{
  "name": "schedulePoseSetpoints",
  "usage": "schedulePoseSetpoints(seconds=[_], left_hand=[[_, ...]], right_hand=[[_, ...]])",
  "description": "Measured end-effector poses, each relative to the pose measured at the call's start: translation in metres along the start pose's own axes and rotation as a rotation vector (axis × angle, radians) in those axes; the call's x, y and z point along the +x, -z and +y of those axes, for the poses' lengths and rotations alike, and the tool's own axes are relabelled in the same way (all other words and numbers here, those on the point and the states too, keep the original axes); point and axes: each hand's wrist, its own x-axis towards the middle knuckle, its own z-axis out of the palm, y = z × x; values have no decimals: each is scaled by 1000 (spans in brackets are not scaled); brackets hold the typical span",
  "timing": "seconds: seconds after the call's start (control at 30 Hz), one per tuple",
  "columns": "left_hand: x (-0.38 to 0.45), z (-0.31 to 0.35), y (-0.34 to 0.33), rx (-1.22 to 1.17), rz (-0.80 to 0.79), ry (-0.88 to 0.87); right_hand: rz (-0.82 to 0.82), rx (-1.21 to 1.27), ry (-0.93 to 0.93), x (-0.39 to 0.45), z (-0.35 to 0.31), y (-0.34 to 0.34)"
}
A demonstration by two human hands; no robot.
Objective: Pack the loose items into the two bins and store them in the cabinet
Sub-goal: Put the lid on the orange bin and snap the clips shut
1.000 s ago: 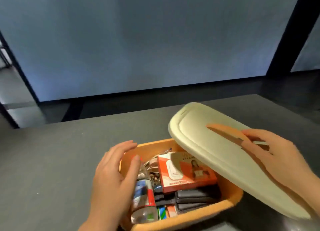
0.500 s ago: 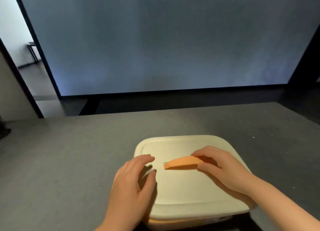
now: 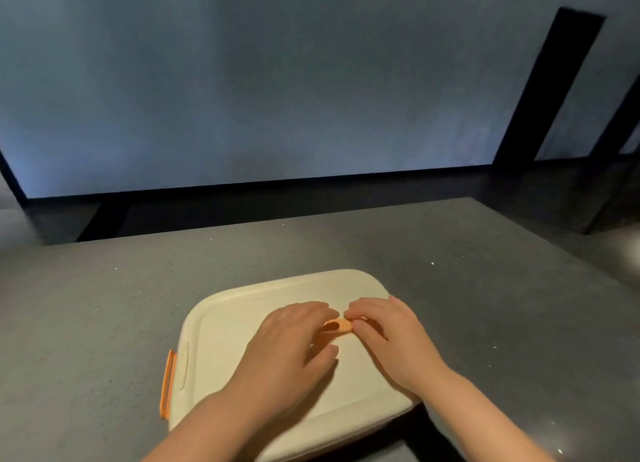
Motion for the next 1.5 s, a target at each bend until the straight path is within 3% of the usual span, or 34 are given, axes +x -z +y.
schedulePoseSetpoints(seconds=[0.1, 0.17, 0.27, 0.37, 0.53, 0.7, 1.37, 1.5], left_hand=[[8, 2, -15, 26, -81, -73], [9, 2, -22, 77, -107, -97], [7, 1, -29, 156, -49, -111], [7, -3, -33, 179, -14, -139], [6, -4, -34, 197, -22, -131], [6, -3, -34, 207, 7, -121], [8, -2, -34, 155, -62, -110], [-2, -9, -24, 74, 65, 16]], right_hand=[[133, -11, -123, -8, 20, 7], [176, 100, -318, -12, 28, 16], [105, 328, -624, -14, 32, 21], [43, 619, -752, -13, 33, 18], [148, 797, -656, -17, 27, 16], [202, 812, -607, -17, 25, 15], [107, 307, -450, -20, 16, 29], [33, 245, -460, -27, 12, 28]])
